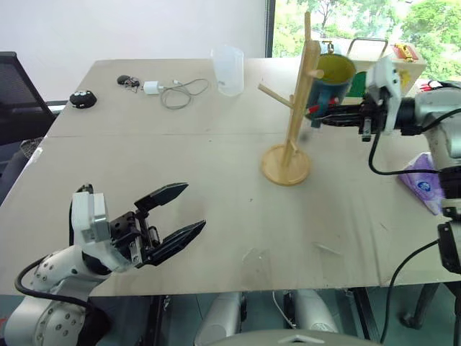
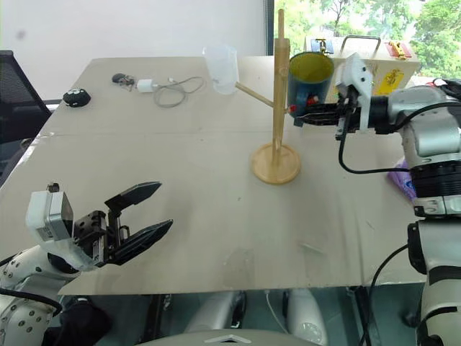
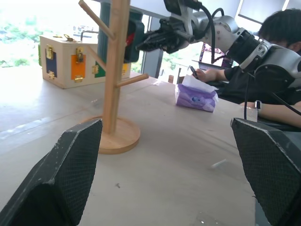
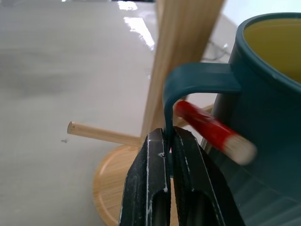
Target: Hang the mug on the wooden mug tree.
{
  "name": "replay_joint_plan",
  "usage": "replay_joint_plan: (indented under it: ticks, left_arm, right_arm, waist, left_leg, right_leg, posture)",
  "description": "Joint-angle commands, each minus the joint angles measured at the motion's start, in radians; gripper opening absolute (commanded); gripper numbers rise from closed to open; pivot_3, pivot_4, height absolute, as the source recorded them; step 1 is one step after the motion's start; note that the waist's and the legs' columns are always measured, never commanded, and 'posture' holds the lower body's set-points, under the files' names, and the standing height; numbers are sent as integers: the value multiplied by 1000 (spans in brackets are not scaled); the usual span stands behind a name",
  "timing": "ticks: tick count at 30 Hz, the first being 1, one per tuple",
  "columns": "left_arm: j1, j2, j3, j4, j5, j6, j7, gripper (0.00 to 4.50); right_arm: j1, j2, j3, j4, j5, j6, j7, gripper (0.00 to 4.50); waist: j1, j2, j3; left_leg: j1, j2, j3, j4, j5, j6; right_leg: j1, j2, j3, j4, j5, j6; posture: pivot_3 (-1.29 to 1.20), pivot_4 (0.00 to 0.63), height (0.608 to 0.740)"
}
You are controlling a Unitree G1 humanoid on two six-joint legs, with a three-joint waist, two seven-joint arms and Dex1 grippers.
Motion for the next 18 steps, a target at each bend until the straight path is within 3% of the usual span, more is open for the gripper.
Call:
replay_joint_plan:
  ticks: [1,5,12,18]
  left_arm:
    - [-3,3,17,-45,-16,-10,24,4500]
    - [-9,7,24,-61,-36,10,76,4500]
    - [-31,40,-15,-93,-52,81,162,4500]
    - [-30,78,-56,-100,-17,141,209,4500]
  right_arm:
    - [-32,-19,-24,-42,10,5,40,1016]
    - [19,-62,-87,-194,80,101,18,2540]
    - [200,-153,-279,-480,225,308,-110,2540]
    - [484,-179,-469,-681,313,410,-235,2540]
  waist:
    - [2,0,0]
    - [2,1,1]
    - [6,1,1]
    - [13,1,0]
  left_leg:
    - [0,0,0,0,0,0]
    - [-1,0,0,0,0,0]
    - [-1,0,-1,0,0,0]
    - [-1,0,-1,-1,0,0]
  right_leg:
    - [0,0,0,0,0,0]
    - [-1,0,0,0,0,0]
    - [0,0,0,0,0,0]
    - [0,0,0,0,0,0]
  posture:
    - [0,150,740]
    - [0,150,740]
    - [0,150,740]
    - [0,150,740]
